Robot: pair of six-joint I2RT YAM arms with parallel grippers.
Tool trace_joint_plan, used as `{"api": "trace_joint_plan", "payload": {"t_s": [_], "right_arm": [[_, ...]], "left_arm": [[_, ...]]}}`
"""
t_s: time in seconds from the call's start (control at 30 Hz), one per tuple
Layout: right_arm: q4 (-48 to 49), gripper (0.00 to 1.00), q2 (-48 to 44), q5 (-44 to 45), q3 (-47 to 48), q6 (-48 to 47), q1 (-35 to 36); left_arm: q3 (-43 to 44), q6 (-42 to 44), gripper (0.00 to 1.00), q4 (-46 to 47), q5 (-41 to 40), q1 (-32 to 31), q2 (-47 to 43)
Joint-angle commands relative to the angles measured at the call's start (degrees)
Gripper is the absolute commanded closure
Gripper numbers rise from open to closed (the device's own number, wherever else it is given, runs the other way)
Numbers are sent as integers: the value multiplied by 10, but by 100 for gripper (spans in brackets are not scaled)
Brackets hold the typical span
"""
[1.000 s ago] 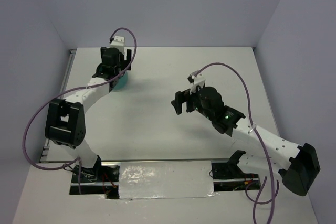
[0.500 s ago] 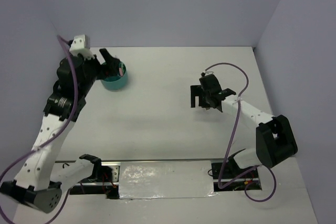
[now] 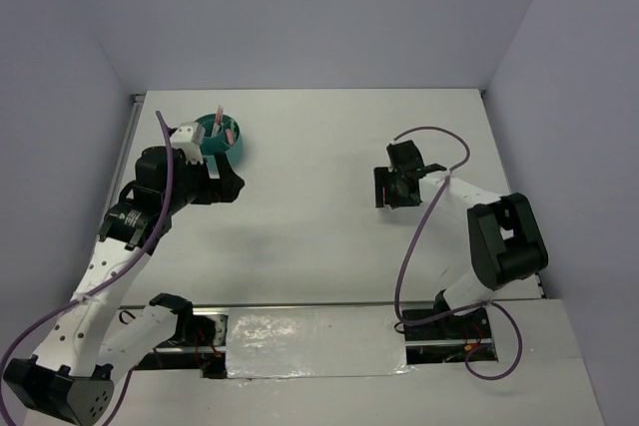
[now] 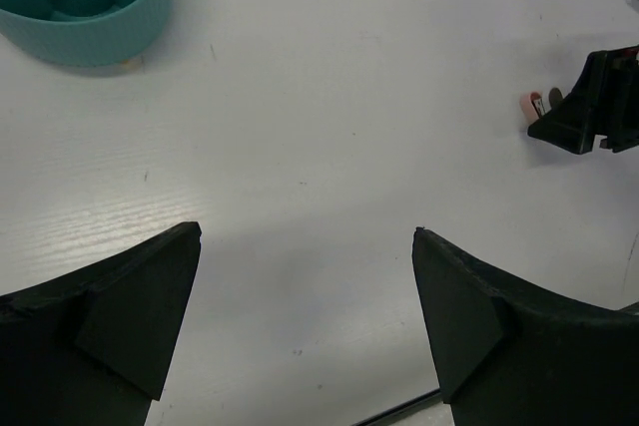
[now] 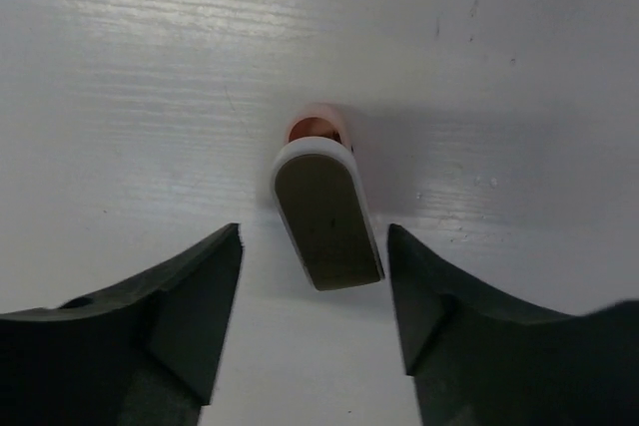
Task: Sort the stationery into containers
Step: Pick up the stapler from the center of the board.
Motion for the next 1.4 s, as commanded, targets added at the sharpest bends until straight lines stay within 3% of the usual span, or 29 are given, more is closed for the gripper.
{"api": "trace_joint_plan", "payload": {"t_s": [0.0, 0.03, 0.1, 0.13, 0.2, 0.23, 0.27, 0.37, 0.4, 0.43, 0.6, 0.77, 0.9, 1.17, 1.37], "right_arm": [[18, 38, 23, -3, 22, -18, 1], [21, 49, 26, 6, 22, -19, 1], [21, 63, 31, 17, 22, -16, 2], [17, 76, 29, 24, 22, -12, 4], [19, 79, 7, 52, 13, -8, 12], [21, 89, -5, 51, 10, -8, 19], [29, 91, -40, 51, -2, -8, 27], [89, 96, -142, -8, -48, -23, 63], [104, 96, -170, -25, -60, -26, 75], [135, 96, -223, -103, -83, -27, 85], [260, 99, -367, -328, -154, 5, 108], [282, 100, -436, -292, -150, 40, 179], [282, 100, -436, -280, -129, 52, 215], [262, 100, -415, -384, -94, 42, 216], [291, 100, -415, -521, -82, 41, 215]], "left_arm": [[-6, 7, 1, 31, 46, 0, -6], [-8, 7, 1, 34, 50, 0, -4], [-9, 7, 1, 35, 57, 0, 1], [-8, 6, 1, 35, 56, 0, 2], [-5, 4, 1, 34, 55, -1, 2], [-4, -6, 1, 35, 57, 0, 2], [-5, -14, 1, 43, 62, 0, 1], [-15, -66, 1, 76, 120, 0, 0], [-16, -81, 1, 106, 136, -2, 0], [-18, -115, 1, 121, 161, -5, 1], [-20, -209, 1, 261, 242, -48, 19], [24, -230, 1, 260, 152, -149, 60], [41, -228, 2, 275, 129, -200, 96], [32, -136, 6, 366, 252, -219, 110], [0, -92, 11, 452, 392, -219, 86]]}}
